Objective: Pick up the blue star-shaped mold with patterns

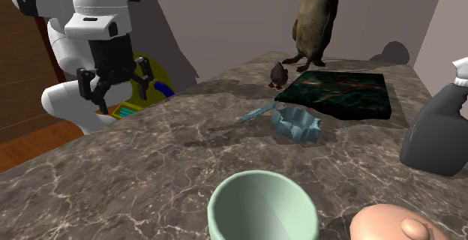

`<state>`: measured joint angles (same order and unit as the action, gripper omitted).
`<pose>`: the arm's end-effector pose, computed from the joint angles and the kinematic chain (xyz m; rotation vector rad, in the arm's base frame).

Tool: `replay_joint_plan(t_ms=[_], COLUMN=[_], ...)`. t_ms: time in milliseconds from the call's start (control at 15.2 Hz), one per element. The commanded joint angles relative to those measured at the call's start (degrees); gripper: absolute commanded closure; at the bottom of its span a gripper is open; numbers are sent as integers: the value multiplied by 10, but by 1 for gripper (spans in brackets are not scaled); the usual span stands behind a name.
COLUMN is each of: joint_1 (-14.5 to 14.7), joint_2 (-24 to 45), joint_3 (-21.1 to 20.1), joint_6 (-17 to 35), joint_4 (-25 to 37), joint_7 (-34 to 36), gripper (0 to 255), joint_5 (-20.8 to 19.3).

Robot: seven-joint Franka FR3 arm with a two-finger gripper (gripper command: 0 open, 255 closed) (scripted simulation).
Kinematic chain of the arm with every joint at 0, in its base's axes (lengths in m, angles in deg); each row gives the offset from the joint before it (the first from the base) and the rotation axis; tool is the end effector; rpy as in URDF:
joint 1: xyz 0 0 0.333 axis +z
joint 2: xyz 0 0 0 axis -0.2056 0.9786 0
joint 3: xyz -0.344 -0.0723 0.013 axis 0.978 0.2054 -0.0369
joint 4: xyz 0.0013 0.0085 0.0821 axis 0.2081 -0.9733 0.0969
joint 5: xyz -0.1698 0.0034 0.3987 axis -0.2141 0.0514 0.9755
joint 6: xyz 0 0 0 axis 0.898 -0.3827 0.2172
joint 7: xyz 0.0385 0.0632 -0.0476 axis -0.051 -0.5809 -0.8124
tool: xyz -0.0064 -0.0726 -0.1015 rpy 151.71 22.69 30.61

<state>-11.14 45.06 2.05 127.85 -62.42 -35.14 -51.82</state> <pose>0.3312 0.0340 0.5533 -3.1156 -0.3126 0.1083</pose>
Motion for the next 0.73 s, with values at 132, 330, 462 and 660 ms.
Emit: replay_joint_plan(t_ms=[132, 330, 462, 660], joint_1=[6, 13, 16, 20], joint_2=[34, 88, 126, 186], joint_3=[-23, -56, -76, -106], joint_6=[10, 23, 30, 38], joint_4=[22, 60, 89, 138], joint_7=[27, 67, 93, 134], gripper=[0, 0, 0, 0], joint_5=[12, 25, 31, 33])
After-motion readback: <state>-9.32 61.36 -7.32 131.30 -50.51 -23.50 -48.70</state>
